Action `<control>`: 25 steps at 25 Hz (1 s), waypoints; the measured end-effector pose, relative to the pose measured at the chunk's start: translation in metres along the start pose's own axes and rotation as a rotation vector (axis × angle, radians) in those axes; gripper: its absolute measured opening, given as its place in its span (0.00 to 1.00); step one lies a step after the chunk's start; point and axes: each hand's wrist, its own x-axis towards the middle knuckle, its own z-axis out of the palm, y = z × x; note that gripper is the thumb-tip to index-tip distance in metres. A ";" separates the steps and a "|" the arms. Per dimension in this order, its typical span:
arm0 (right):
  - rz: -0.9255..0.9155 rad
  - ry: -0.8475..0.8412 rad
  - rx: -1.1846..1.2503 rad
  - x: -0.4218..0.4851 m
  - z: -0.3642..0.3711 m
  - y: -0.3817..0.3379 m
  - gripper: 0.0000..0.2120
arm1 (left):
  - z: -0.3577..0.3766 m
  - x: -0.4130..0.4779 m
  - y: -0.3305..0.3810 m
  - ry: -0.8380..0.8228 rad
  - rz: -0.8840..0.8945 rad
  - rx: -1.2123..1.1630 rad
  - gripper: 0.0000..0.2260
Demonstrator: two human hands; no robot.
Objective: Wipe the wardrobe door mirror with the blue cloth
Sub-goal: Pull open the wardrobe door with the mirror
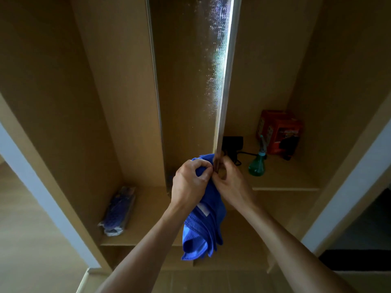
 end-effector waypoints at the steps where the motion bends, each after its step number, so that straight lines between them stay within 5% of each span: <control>1: -0.007 -0.001 0.001 0.000 -0.005 0.003 0.05 | 0.006 -0.001 0.003 0.010 -0.001 -0.009 0.05; 6: -0.021 -0.031 -0.036 0.006 -0.024 0.017 0.04 | 0.031 -0.004 0.013 0.073 -0.045 -0.005 0.04; 11: -0.010 -0.045 -0.043 0.017 -0.038 0.026 0.19 | 0.052 0.003 0.016 0.065 -0.016 -0.001 0.05; 25: 0.169 0.065 -0.157 0.080 -0.040 0.054 0.12 | 0.066 0.044 0.007 0.000 -0.045 0.098 0.17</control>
